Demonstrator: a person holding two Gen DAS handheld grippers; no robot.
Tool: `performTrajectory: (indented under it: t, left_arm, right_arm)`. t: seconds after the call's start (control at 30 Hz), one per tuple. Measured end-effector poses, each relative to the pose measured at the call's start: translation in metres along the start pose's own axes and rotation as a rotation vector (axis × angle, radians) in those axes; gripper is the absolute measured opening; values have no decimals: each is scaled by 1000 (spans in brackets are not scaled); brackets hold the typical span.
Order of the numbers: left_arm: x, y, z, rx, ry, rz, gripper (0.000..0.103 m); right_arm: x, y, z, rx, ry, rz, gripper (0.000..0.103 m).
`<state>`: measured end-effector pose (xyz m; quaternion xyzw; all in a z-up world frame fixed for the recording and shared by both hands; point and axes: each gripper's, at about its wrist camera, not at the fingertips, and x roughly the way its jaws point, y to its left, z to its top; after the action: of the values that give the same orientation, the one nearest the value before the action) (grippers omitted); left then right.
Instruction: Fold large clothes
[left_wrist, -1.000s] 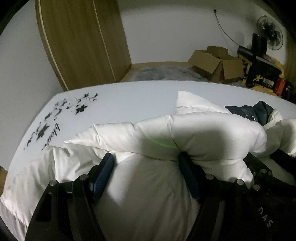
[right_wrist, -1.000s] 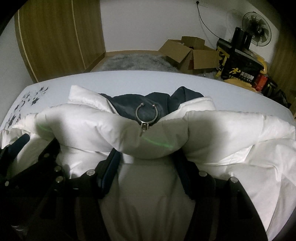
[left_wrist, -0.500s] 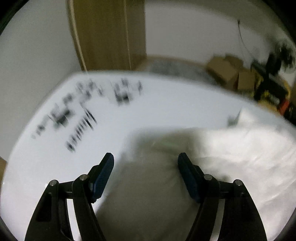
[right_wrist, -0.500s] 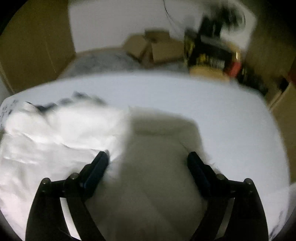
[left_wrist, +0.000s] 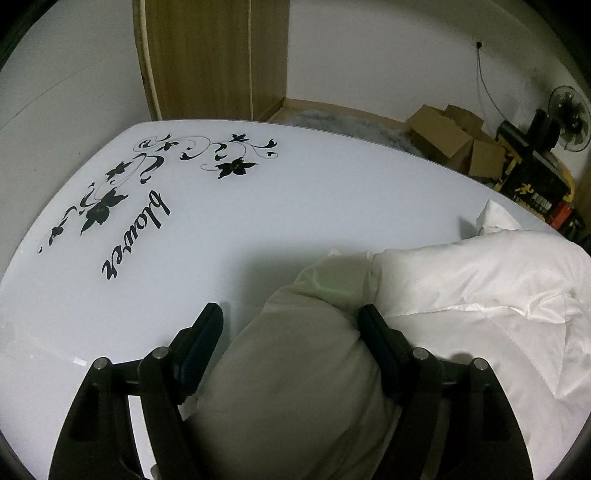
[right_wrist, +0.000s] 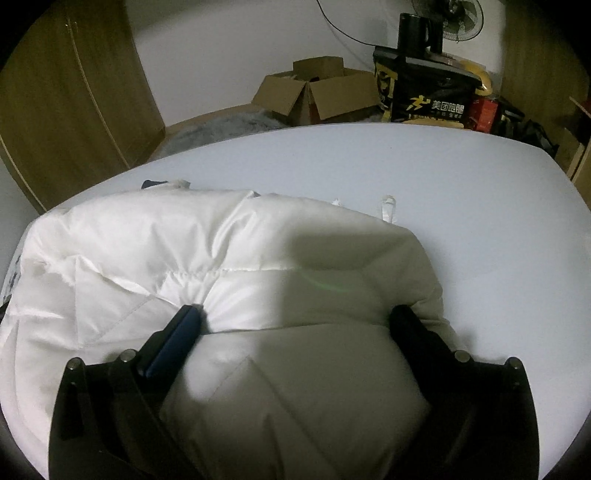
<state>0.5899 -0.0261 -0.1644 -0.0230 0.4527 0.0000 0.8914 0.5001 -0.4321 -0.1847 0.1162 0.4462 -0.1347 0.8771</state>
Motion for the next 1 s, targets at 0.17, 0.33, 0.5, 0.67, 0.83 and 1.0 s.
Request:
performTrajectory:
  t: [0.17,0.33,0.5,0.67,0.83,1.0]
  left_arm:
    - [-2,-1,-2,1,-2,2,76]
    - [-3,-1,-2,2,-2,4,76]
    - [-3,-1,-2,-2,-2,1,77]
    - [-7,-1,0,16,35,-23,78]
    - [-96,20,-10,10,-56,-74,78]
    - [-162,34,-51,-17,-37,-168,79]
  right_arm:
    - [-49,-13,-2,64,-19,9,99]
    - [-75,-12,-35,-101,-67,-146,100]
    - [-45,-27,-49,-38,-21,-53,103]
    - [-46,-23,-49,-51,-2,-64,103]
    - [-123,-26,-36,33,-173,-26,96]
    - [-132,60,9,-47,-128,40,30]
